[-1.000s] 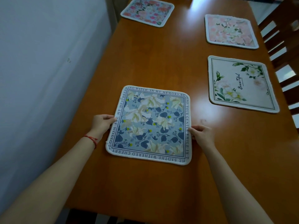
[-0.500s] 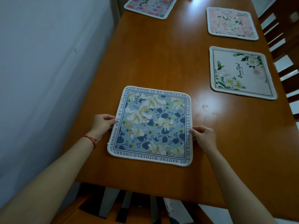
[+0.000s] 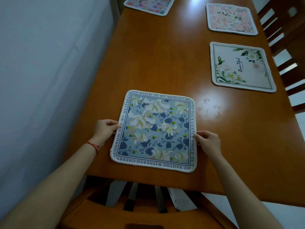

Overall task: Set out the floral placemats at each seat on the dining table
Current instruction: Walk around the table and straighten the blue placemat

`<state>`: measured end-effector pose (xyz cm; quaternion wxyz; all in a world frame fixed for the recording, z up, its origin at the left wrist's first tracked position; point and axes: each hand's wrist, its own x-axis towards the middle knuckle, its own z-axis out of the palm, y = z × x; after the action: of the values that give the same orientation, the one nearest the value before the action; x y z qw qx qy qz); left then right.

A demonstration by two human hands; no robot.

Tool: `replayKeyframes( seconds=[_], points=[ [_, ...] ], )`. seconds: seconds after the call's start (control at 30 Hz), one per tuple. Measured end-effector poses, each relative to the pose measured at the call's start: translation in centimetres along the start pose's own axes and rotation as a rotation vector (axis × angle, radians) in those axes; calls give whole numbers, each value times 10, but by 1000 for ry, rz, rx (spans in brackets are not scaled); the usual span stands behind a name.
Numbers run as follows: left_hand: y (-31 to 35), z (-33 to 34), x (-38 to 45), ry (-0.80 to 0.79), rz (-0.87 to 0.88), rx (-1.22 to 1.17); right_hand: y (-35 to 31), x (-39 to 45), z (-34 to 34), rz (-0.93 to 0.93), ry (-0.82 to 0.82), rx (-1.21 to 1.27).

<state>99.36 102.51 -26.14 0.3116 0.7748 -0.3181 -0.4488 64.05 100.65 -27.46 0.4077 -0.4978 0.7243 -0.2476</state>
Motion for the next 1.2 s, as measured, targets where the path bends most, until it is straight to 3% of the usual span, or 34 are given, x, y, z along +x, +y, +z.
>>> replayKeyframes(
  seconds=[0.83,1.2],
  points=[
    [-8,1,10,153,46,85,-10,3,9,-31,37,-42],
    [-3,9,-1,227,284,380,-9,-5,2,-52,15,-133]
  ],
)
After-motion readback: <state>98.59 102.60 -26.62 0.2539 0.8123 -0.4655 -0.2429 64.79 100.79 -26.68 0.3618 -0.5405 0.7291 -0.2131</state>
